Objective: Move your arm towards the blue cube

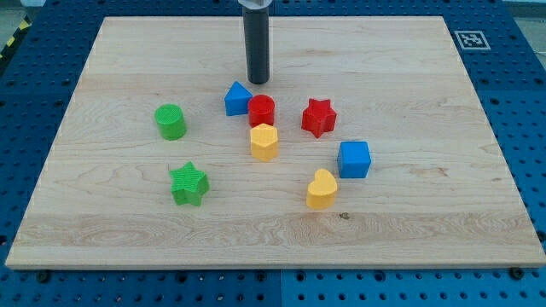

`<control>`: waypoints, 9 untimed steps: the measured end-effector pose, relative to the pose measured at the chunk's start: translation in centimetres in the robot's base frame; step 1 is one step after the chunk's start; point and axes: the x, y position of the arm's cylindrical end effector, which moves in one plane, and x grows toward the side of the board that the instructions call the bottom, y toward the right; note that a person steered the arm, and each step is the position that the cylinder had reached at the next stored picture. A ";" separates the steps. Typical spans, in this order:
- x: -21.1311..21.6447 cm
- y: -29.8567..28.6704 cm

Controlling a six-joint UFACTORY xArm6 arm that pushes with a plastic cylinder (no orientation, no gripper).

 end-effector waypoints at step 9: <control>15.3 20.2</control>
